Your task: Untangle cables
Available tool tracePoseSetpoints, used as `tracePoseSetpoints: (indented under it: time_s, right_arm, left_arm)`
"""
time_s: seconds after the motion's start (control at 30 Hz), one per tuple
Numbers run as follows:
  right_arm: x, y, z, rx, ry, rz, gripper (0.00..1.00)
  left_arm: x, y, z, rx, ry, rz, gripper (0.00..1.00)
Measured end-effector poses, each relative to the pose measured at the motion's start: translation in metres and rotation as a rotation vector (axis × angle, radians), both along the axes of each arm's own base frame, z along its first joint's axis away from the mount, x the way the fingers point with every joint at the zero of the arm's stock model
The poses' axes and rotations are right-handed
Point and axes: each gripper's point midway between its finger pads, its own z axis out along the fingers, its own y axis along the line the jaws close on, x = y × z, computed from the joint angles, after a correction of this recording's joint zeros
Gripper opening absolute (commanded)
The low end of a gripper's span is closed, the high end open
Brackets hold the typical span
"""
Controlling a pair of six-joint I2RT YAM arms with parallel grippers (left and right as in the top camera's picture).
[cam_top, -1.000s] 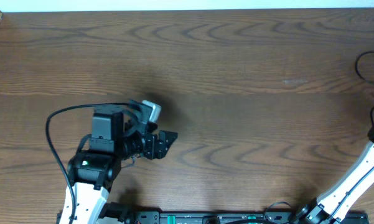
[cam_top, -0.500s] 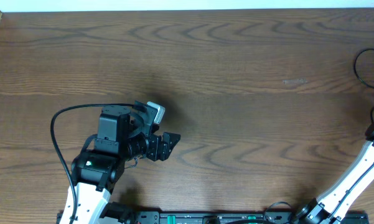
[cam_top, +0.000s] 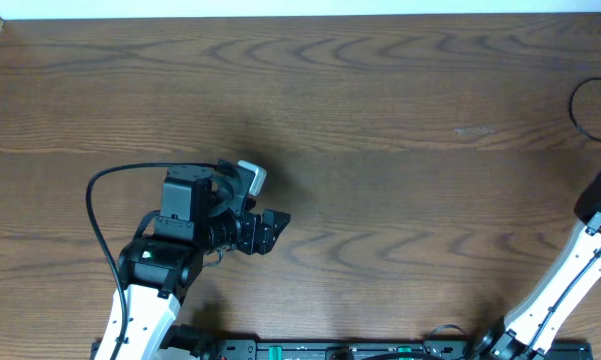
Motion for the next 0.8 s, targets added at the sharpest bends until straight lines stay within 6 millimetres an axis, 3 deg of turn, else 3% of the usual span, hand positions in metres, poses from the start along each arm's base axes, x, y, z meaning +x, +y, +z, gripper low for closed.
tracePoseSetpoints:
  time_s: [0.07,0.17,0.53,0.7,0.8]
  right_arm:
    - [-0.009,0.012,0.013,-0.006,0.016,-0.026,0.99]
    - [-0.027,0.024,0.017,0.014,0.062,-0.088,0.99]
    - [-0.096,0.053,-0.021,0.178,0.317,-0.253,0.99]
    - [-0.09,0.066,-0.024,0.239,0.315,-0.176,0.99]
    - [-0.091,0.073,-0.016,0.25,0.303,-0.138,0.99]
  left_arm:
    - [0.006,-0.001,0.005,-0.003,-0.035,-0.001,0.8]
    - [0.014,-0.002,0.012,-0.011,-0.087,-0.001,0.8]
    - [0.032,0.004,0.022,0.025,-0.181,0.035,0.8]
    - [0.036,0.005,0.025,0.028,-0.207,0.043,0.8]
    - [0.041,0.004,0.031,0.024,-0.237,0.045,0.8]
